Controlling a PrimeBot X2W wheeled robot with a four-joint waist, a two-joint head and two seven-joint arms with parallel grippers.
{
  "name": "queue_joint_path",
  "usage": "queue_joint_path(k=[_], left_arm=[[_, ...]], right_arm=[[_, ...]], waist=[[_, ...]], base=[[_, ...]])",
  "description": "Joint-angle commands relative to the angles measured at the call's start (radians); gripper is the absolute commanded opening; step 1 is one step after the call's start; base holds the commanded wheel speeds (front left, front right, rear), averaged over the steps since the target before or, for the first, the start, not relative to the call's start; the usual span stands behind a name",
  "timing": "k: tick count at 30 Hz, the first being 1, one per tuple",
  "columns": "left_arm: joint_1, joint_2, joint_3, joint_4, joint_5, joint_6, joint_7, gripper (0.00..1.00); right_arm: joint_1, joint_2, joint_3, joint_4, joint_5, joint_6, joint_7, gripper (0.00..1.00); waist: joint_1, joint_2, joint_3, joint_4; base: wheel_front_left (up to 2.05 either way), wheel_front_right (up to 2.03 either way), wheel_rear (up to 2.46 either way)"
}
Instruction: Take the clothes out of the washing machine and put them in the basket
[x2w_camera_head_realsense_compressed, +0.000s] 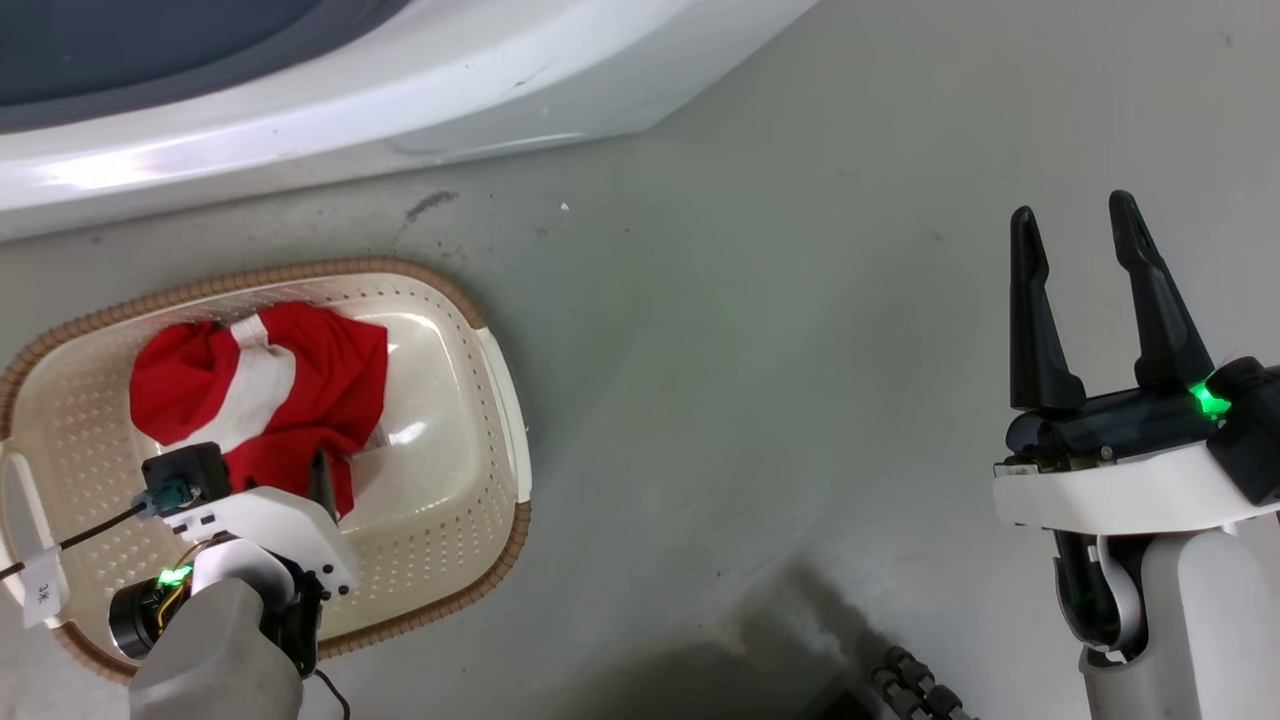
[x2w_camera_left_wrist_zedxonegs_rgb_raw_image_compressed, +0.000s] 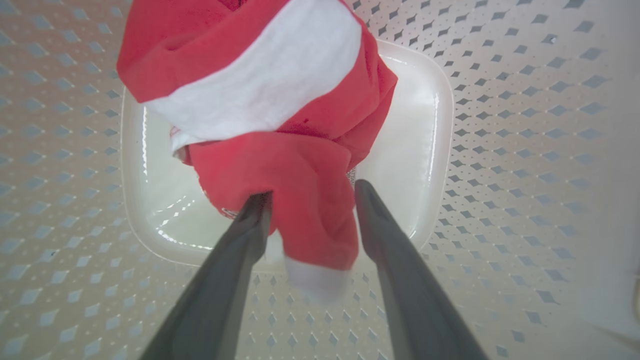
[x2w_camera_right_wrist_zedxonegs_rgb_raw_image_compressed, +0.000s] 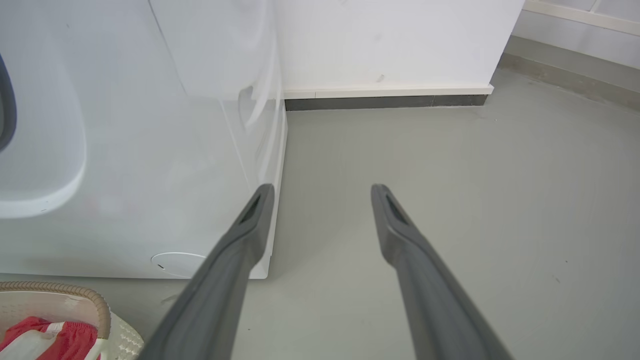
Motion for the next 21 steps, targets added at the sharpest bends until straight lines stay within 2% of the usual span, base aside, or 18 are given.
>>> queue_joint_path(k=[1, 8, 21], left_arm=[[0.006, -0.002, 0.001, 0.001, 0.001, -0.001, -0.002, 1.00], [0.072, -0.021, 0.025, -0.064, 0.008, 0.008, -0.002, 1.00], [0.265, -0.080, 0.116, -0.347, 0.119, 0.025, -0.002, 1.00]], right_arm=[[-0.011, 0.001, -0.001, 0.002, 0.005, 0.000, -0.002, 1.00], [0.009, 0.001, -0.008, 0.018, 0.001, 0.000, -0.002, 1.00], [0.071, 0.001, -0.022, 0.058, -0.024, 0.000, -0.002, 1.00]], waist=[[-0.0001, 0.0000, -0.017, 0.003], [-0.0001, 0.0000, -0.117, 0.031], [-0.0001, 0.0000, -0.342, 0.103]], base=[[0.00, 0.00, 0.00], [0.00, 0.00, 0.00], [0.00, 0.00, 0.00]])
